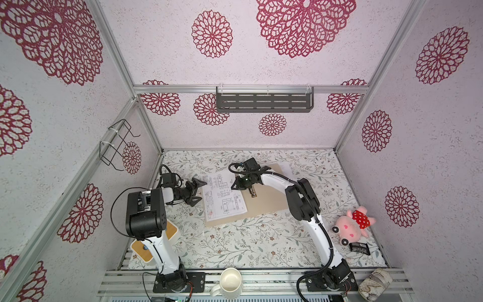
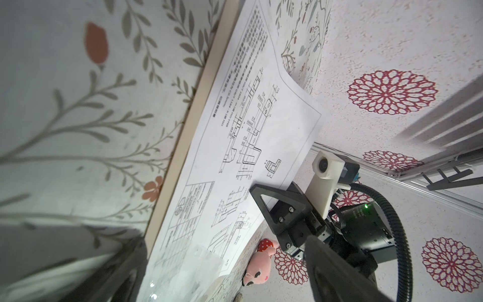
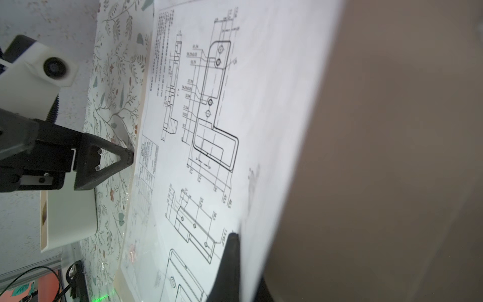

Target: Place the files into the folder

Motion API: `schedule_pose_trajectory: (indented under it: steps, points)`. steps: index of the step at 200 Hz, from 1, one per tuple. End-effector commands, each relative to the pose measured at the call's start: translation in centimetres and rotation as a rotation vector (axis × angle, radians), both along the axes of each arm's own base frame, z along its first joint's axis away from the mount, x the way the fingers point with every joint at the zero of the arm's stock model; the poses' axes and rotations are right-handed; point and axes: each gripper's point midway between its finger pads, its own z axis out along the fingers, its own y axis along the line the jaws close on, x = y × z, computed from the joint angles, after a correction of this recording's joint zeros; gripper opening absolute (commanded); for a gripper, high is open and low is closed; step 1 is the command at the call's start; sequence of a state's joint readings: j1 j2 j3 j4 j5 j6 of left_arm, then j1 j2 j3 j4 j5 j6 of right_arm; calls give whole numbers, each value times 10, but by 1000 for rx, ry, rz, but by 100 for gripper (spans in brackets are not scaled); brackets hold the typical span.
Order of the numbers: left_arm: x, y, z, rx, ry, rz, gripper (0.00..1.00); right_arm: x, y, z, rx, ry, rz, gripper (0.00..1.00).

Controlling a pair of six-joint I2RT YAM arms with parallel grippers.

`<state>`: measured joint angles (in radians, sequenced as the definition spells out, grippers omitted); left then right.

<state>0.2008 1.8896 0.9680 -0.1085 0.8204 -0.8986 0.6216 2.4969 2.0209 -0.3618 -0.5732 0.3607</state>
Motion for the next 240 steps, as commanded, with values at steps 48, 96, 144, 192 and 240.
schedule_pose_trajectory:
  steps: [48, 96, 144, 192, 240]
  points:
    - [-24, 5, -10, 93, 72, 4, 97, 11, -2, 35, 24, -62, -37, 0]
    - [-41, -9, -11, 86, 80, -5, 99, 14, -1, 34, 29, -59, -54, 0]
    - [-43, -19, -17, 79, 103, -6, 99, 14, -2, 34, 24, -61, -59, 0]
    - [-33, -18, -13, 67, 79, 8, 99, 11, 0, 31, 28, -52, -59, 0]
    - [-15, -20, -5, 37, 38, 7, 92, 7, -3, 28, 20, -49, -62, 0]
